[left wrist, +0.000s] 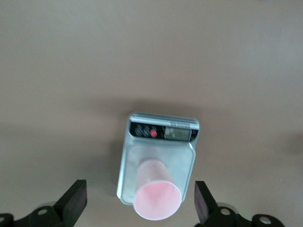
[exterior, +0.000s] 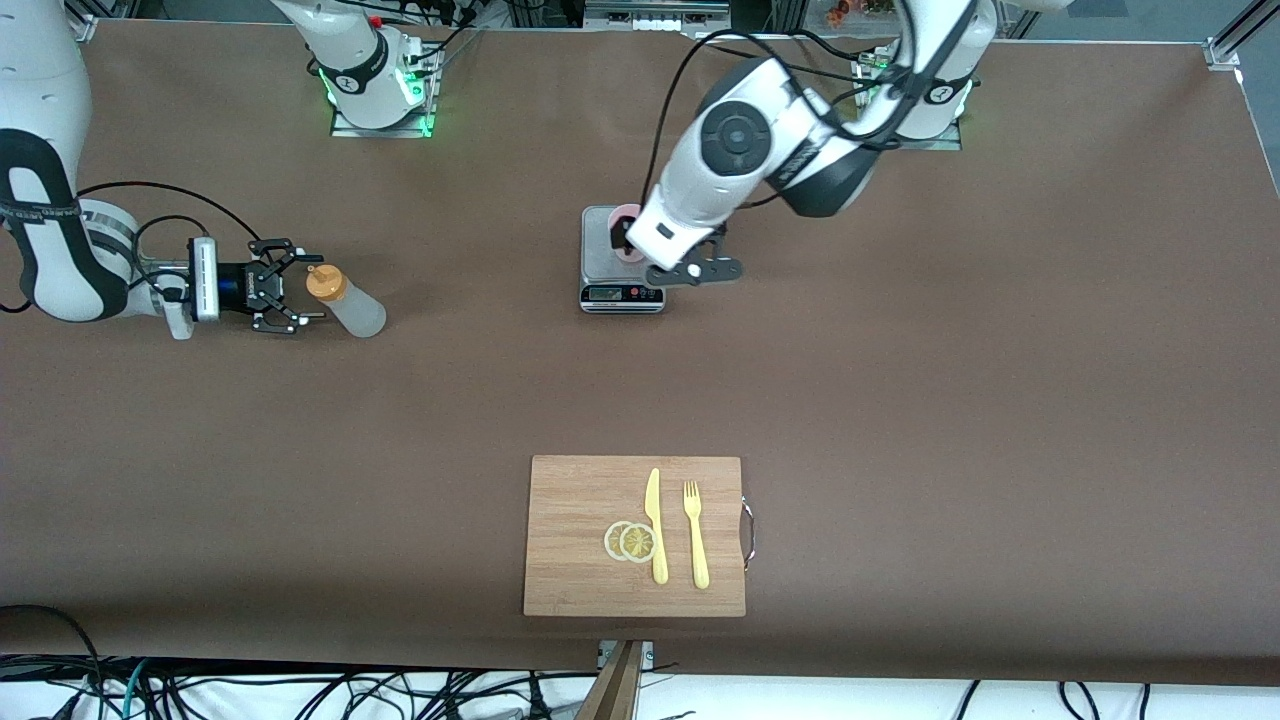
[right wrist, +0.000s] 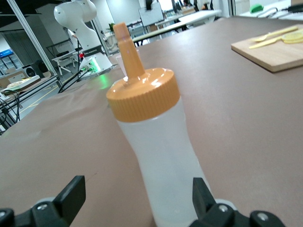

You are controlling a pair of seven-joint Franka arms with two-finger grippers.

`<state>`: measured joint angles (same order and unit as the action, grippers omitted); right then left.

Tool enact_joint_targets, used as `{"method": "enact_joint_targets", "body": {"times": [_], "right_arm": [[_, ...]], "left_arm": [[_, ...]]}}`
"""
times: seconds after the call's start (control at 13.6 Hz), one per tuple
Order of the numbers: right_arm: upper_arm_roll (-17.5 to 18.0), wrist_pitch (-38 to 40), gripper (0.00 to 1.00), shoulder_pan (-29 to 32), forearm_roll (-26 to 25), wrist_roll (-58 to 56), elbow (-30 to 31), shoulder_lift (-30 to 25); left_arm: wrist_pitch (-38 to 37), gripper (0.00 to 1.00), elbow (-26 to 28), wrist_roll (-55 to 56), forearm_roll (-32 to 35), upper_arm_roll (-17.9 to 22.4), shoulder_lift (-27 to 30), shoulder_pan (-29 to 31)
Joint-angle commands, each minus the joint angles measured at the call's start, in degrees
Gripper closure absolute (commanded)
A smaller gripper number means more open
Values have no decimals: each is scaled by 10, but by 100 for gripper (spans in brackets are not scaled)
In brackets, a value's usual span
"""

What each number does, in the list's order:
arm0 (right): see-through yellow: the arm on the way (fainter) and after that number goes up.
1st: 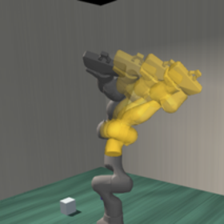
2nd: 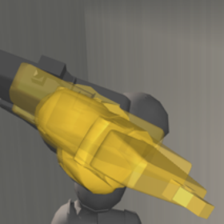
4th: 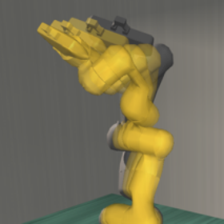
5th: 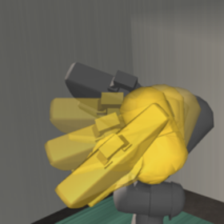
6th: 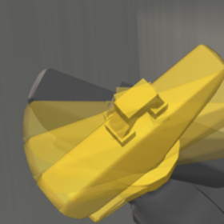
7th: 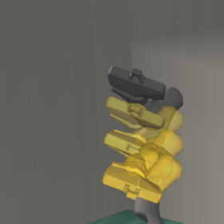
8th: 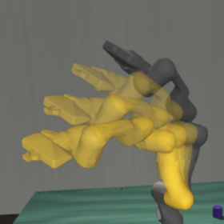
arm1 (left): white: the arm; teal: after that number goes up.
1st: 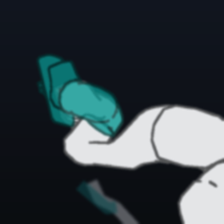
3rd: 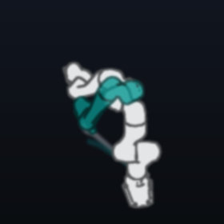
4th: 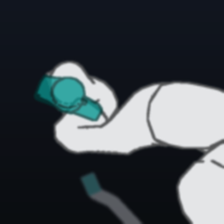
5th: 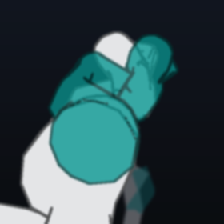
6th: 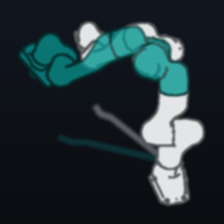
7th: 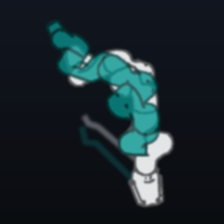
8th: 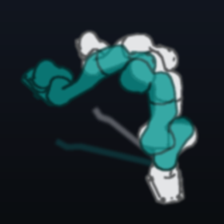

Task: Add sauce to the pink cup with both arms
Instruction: 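Release the cup on the scale while the right gripper grasps the bottle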

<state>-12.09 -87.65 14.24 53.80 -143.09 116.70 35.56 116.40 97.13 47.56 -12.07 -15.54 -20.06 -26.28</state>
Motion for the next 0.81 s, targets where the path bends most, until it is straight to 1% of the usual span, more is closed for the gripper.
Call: {"method": "enact_joint_targets", "body": {"times": [0.0,0.07,0.15,0.29,0.37,0.51,0.59,0.66,0.73], "right_arm": [[18,20,0,7,11,-21,-31,15],[19,30,0,6,11,-25,-36,18],[29,37,0,6,11,-27,-41,23],[34,40,0,6,12,-36,-47,33],[35,41,0,6,13,-36,-48,35],[37,42,2,4,16,-36,-47,40],[44,45,15,4,12,-41,-49,43],[44,46,22,3,14,-47,-51,43],[44,46,34,3,13,-48,-51,44]], "left_arm": [[-92,0,-57,-88,-7,62,19,18],[-126,0,-82,-140,-8,87,19,28],[-156,0,-100,-184,-8,115,19,33],[-187,0,-113,-284,-9,185,28,40],[-197,0,-113,-341,-8,210,35,52],[-211,0,-113,-394,-7,237,54,90],[-224,0,-113,-395,-8,240,66,111],[-238,0,-114,-394,-8,241,80,138],[-245,0,-117,-394,-7,241,93,162]]}}
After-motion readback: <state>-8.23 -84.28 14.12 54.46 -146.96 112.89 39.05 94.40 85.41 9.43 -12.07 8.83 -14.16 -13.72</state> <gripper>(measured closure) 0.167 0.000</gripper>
